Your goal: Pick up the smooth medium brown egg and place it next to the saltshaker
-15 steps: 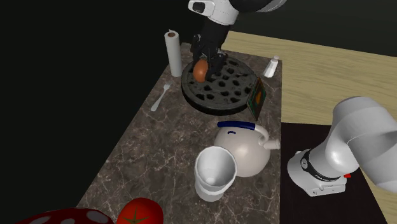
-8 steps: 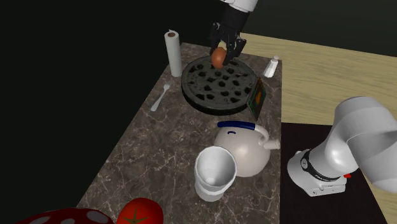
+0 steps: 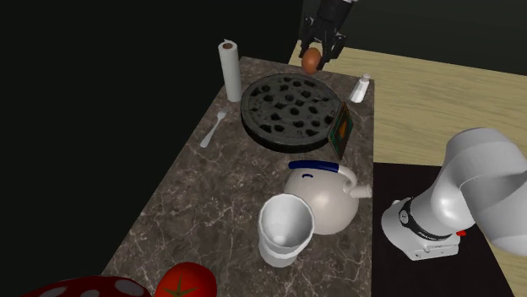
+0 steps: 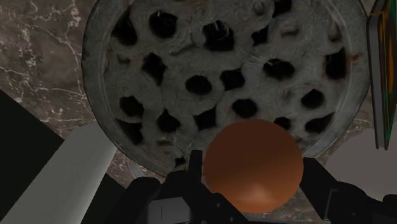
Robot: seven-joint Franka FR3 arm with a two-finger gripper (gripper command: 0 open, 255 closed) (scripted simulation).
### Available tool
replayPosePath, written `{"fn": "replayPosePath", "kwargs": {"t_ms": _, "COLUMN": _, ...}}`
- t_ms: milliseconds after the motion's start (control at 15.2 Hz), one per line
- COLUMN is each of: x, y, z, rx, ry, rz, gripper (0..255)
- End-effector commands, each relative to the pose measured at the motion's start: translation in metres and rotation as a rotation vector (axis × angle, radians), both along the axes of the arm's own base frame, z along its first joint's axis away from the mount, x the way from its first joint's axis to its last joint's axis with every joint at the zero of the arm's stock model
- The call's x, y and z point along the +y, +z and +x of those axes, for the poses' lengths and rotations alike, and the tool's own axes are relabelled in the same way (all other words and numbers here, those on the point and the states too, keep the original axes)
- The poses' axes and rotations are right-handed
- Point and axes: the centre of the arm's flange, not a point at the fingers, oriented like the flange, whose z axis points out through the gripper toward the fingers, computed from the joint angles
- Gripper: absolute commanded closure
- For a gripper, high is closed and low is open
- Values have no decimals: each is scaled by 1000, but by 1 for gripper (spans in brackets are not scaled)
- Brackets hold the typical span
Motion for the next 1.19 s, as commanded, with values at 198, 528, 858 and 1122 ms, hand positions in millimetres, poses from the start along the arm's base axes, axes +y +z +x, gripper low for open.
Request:
{"fn": "replayPosePath", "kwargs": {"t_ms": 198, "x": -54, "y": -1, "z": -40, "rx": 0, "ry": 2, "rz": -1, "gripper": 255}}
{"fn": "replayPosePath", "kwargs": {"t_ms": 528, "x": -107, "y": -1, "z": -81, "rx": 0, "ry": 2, "rz": -1, "gripper": 255}}
{"fn": "replayPosePath", "kwargs": {"t_ms": 858, "x": -144, "y": -11, "z": -109, "rx": 0, "ry": 2, "rz": -1, "gripper": 255}}
{"fn": "replayPosePath", "kwargs": {"t_ms": 1122, "x": -144, "y": -32, "z": -109, "rx": 0, "ry": 2, "rz": -1, "gripper": 255}}
